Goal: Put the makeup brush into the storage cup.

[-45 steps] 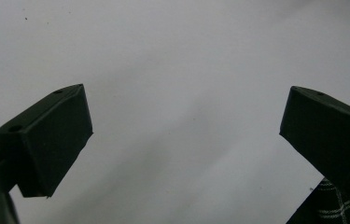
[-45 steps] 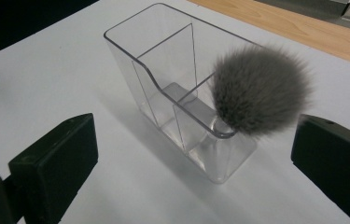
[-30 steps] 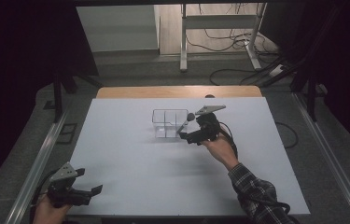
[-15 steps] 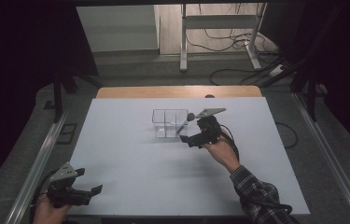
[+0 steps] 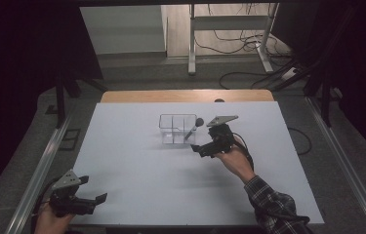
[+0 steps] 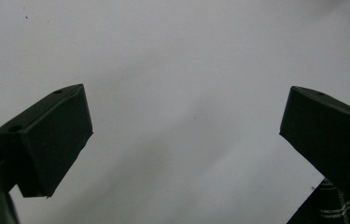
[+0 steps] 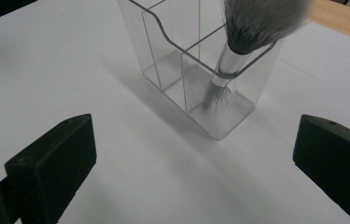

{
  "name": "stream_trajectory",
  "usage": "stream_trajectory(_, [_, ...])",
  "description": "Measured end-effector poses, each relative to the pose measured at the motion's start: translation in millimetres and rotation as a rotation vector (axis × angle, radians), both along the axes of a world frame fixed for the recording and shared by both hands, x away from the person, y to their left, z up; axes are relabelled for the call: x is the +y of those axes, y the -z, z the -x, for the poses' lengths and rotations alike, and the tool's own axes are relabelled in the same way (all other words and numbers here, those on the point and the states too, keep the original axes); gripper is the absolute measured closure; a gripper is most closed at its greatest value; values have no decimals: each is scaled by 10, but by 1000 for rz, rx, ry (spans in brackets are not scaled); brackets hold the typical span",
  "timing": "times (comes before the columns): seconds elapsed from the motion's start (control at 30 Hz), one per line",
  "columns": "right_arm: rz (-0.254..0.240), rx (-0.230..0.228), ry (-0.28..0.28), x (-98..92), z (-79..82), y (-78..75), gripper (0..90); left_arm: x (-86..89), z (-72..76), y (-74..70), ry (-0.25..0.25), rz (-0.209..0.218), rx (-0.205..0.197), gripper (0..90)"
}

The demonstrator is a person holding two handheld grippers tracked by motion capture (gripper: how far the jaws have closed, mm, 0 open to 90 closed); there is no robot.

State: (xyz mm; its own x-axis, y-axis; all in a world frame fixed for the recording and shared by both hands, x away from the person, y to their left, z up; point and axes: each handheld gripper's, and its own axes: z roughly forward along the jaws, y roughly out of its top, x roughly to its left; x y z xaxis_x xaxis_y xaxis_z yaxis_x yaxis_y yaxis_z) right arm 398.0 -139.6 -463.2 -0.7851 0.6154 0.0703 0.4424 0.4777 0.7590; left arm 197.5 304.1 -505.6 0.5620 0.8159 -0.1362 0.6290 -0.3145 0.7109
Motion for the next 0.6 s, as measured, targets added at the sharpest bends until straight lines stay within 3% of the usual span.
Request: stream_trajectory(0.6, [28,-8,-2,-130,109,36,0,1,-1,0,-1,1,1,25])
